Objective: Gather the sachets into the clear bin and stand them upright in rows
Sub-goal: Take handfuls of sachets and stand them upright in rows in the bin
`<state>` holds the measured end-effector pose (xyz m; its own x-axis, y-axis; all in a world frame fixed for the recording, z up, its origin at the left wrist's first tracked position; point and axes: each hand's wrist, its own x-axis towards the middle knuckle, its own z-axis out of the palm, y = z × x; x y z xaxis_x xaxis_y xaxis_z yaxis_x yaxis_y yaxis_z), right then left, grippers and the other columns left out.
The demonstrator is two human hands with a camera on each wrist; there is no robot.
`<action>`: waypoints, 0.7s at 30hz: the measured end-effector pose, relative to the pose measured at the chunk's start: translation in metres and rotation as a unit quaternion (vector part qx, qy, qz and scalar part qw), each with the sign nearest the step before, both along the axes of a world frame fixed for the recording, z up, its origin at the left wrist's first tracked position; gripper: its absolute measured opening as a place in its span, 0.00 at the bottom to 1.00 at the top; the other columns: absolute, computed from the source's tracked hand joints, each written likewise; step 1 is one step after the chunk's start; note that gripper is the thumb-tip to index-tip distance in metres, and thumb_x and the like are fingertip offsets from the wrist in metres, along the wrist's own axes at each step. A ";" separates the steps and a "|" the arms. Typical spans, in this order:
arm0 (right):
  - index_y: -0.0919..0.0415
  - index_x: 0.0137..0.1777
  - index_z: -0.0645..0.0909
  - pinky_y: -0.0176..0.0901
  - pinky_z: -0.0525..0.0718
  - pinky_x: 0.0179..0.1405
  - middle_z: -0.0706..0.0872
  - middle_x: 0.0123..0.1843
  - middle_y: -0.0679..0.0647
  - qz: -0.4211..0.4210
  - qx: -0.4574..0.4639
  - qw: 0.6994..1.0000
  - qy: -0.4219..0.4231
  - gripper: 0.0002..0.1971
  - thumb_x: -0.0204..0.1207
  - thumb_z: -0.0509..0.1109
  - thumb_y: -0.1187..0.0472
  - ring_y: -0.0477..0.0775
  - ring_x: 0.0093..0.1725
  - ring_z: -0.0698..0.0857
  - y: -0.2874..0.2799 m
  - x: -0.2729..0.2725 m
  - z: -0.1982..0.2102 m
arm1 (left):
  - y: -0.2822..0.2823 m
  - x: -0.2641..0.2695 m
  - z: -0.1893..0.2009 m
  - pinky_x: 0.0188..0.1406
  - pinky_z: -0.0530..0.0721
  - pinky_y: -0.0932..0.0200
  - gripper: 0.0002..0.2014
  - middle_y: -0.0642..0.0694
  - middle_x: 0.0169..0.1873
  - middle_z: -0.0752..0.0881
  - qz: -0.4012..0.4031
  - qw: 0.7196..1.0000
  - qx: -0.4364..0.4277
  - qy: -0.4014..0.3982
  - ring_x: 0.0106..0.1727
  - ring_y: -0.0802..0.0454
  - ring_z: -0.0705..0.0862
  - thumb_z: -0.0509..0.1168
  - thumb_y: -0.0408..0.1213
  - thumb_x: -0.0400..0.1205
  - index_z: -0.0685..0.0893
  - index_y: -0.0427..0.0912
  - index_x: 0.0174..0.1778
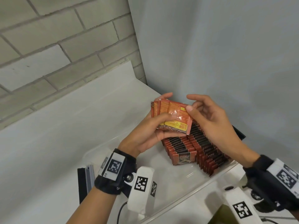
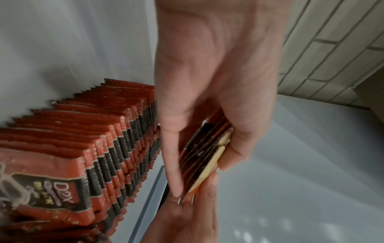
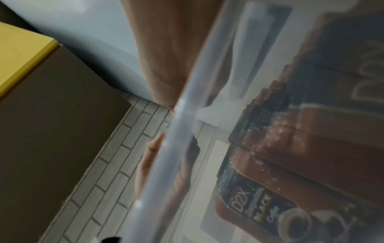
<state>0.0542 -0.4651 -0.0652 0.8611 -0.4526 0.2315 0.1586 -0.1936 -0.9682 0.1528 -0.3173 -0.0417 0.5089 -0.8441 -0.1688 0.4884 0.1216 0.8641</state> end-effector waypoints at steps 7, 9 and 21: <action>0.53 0.52 0.85 0.40 0.83 0.39 0.85 0.35 0.50 0.005 0.071 0.993 -0.091 0.07 0.79 0.67 0.60 0.49 0.34 0.82 -0.004 -0.005 0.009 | -0.002 0.004 0.001 0.48 0.89 0.50 0.14 0.40 0.55 0.87 0.034 0.999 0.026 0.021 0.52 0.44 0.88 0.62 0.49 0.78 0.79 0.53 0.59; 0.54 0.53 0.84 0.44 0.86 0.49 0.88 0.41 0.53 0.020 0.048 0.993 -0.110 0.07 0.80 0.66 0.64 0.54 0.41 0.87 -0.004 -0.006 0.011 | -0.001 0.005 0.001 0.44 0.88 0.51 0.15 0.39 0.50 0.86 0.043 0.998 0.024 0.037 0.44 0.45 0.88 0.63 0.51 0.78 0.80 0.51 0.57; 0.55 0.62 0.83 0.42 0.85 0.58 0.88 0.59 0.52 0.068 0.047 0.996 -0.037 0.12 0.83 0.63 0.67 0.51 0.59 0.87 0.000 -0.005 0.011 | 0.000 0.010 -0.004 0.50 0.89 0.44 0.22 0.37 0.57 0.86 0.084 0.994 -0.055 0.044 0.58 0.39 0.87 0.67 0.25 0.72 0.80 0.47 0.61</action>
<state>0.0491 -0.4649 -0.0542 0.8984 -0.3550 0.2585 0.2489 -0.0734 -0.9658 0.1625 -0.3169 -0.0453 0.6312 -0.7647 -0.1298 0.5260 0.2990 0.7962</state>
